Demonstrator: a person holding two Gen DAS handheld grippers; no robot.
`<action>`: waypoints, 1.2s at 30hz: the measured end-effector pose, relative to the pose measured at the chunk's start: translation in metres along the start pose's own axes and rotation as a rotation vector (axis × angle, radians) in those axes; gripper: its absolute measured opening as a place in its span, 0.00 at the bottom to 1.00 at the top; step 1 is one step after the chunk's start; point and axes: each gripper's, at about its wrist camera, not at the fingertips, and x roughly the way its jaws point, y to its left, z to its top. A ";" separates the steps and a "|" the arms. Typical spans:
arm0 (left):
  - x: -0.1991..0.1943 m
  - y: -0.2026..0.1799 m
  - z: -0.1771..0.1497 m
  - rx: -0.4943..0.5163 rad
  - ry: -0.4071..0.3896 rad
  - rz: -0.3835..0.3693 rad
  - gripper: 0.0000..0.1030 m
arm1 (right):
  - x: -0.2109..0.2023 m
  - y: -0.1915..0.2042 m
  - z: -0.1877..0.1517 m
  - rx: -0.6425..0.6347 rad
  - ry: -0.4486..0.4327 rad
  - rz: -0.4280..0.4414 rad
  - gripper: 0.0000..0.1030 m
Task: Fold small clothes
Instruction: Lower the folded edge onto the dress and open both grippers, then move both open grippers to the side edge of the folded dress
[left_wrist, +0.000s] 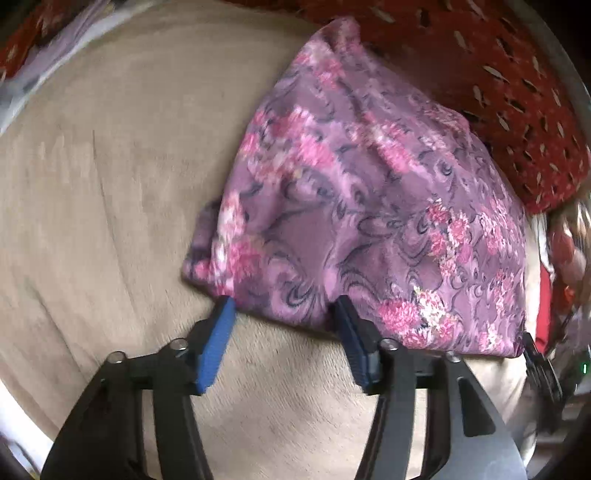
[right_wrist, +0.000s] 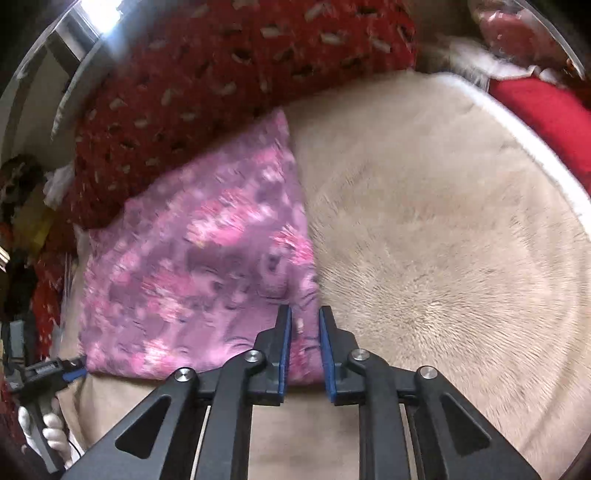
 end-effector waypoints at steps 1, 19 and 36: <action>0.000 0.003 -0.001 -0.024 0.002 -0.005 0.56 | -0.006 0.005 -0.001 -0.016 -0.017 0.012 0.22; 0.007 -0.011 -0.019 0.073 -0.056 -0.001 0.95 | 0.049 0.033 -0.025 -0.221 0.036 -0.150 0.90; -0.003 -0.030 -0.018 0.121 -0.092 0.024 0.92 | 0.049 0.039 -0.018 -0.238 0.100 -0.139 0.98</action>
